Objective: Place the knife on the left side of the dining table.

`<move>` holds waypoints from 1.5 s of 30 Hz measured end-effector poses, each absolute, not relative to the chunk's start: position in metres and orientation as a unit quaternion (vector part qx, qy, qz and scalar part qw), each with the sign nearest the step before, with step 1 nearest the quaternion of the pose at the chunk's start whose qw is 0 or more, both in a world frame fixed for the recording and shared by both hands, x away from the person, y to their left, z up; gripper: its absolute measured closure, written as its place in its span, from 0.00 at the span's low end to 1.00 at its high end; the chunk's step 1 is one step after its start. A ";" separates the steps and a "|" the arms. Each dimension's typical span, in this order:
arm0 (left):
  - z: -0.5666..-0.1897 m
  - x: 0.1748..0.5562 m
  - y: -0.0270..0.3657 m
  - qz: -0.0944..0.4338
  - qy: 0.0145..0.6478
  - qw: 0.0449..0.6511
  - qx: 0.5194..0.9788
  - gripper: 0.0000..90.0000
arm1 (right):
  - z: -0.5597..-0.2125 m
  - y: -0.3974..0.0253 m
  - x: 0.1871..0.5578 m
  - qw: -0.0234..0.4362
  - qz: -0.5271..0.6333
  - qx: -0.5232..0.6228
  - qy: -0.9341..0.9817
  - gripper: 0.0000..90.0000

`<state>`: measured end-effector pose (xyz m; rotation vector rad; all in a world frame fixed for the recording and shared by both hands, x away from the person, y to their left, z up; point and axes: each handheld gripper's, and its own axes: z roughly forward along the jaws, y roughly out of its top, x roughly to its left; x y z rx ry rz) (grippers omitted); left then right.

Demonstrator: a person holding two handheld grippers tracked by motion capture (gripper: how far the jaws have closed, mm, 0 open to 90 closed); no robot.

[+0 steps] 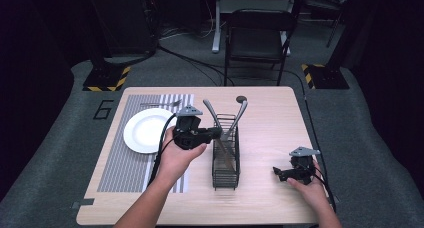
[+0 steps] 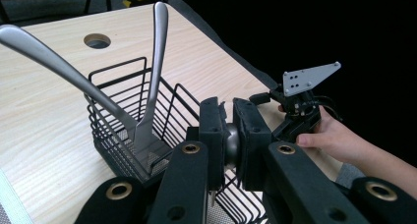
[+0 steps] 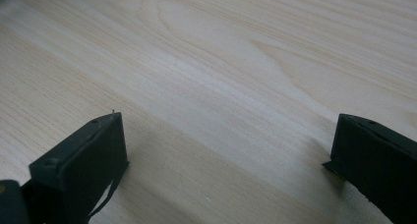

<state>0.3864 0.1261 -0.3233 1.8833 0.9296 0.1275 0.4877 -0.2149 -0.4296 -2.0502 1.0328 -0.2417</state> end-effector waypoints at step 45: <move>-0.251 0.361 0.171 0.085 0.382 0.546 0.741 0.93 | -0.430 -0.215 0.488 0.405 -0.097 -0.812 0.409 0.00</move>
